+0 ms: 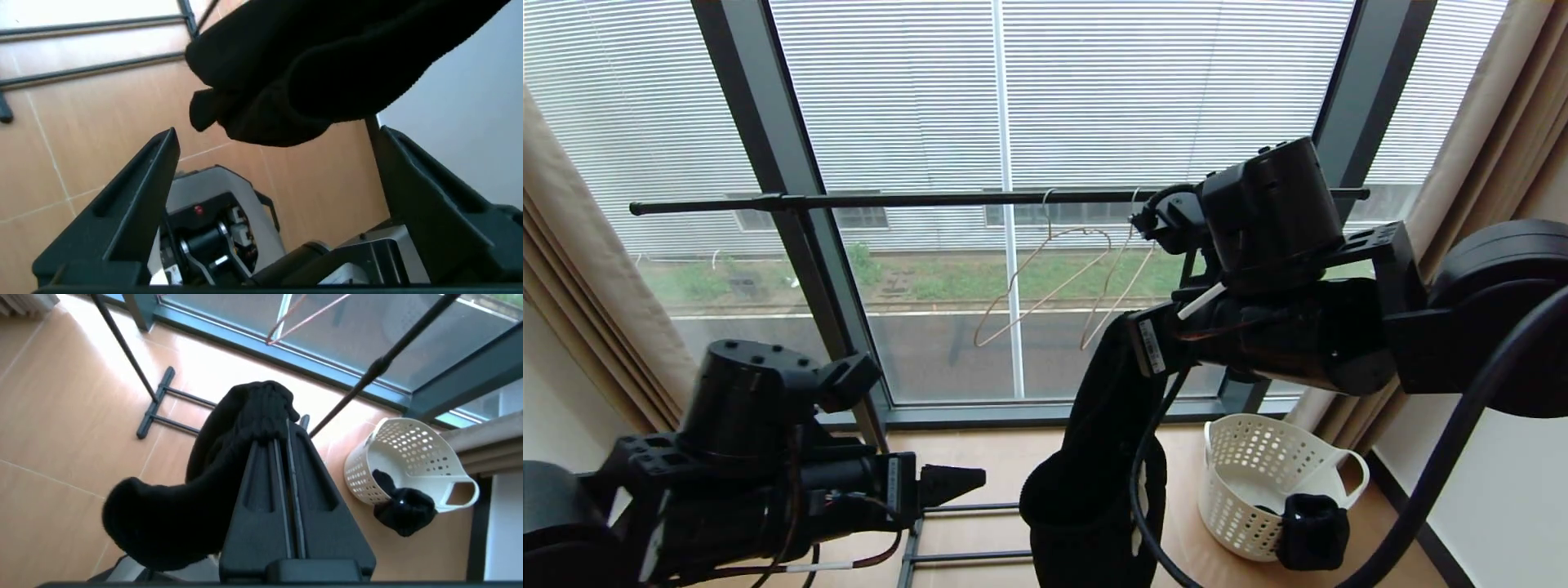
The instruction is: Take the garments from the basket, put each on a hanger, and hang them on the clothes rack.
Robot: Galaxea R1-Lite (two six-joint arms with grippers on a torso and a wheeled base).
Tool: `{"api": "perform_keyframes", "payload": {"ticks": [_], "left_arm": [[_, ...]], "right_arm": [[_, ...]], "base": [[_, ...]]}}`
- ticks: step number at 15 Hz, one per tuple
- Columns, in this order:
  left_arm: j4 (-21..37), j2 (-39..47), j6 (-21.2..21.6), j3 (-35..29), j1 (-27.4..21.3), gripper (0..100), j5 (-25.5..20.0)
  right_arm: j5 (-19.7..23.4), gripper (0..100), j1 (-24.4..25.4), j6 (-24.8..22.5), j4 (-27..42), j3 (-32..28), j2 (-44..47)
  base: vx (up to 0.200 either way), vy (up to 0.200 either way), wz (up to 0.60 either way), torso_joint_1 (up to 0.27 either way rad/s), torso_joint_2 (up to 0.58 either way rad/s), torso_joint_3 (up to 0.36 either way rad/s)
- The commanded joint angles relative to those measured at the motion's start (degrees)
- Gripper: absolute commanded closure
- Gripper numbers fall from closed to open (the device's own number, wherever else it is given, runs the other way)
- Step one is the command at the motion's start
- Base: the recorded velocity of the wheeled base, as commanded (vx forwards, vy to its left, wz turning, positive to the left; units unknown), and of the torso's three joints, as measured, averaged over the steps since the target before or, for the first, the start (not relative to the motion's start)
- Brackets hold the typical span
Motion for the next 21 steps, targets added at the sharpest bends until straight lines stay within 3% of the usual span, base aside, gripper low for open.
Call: {"api": "perform_keyframes", "payload": {"ticks": [1,6,10,16,17,21], "left_arm": [[-0.15,8.61,-0.36,-3.58,-3.07,0,0.03],[-2.17,15.37,-0.27,-7.01,-6.68,0,0.73],[-2.87,21.88,-0.27,-9.91,-7.38,0,8.38],[-2.87,26.54,-0.27,-10.08,-7.20,0,14.18],[-2.87,26.27,-0.27,-9.91,-7.29,100,14.71],[-2.87,21.17,-0.18,-8.94,-7.47,100,15.58]], "right_arm": [[-0.27,100,1.57,-0.12,0.57,-1.23,1.88],[-0.62,100,2.80,-0.03,3.21,-3.95,1.53],[-0.62,100,3.42,-0.03,3.29,-4.13,0.38],[-0.71,100,2.36,0.06,3.29,-2.98,-3.75],[-0.71,100,0.96,0.06,3.38,-2.81,-4.28],[-0.80,100,-4.23,0.15,2.94,0.18,-5.51]], "base": [[0.000,0.000,0.00,0.000,0.00,0.000],[0.000,0.000,0.00,0.000,0.00,0.000],[0.000,0.000,0.00,0.000,0.00,0.000],[0.000,0.000,0.00,0.000,0.00,0.000],[0.000,0.000,0.00,0.000,0.00,0.000],[0.000,0.000,0.00,0.000,0.00,0.000]]}}
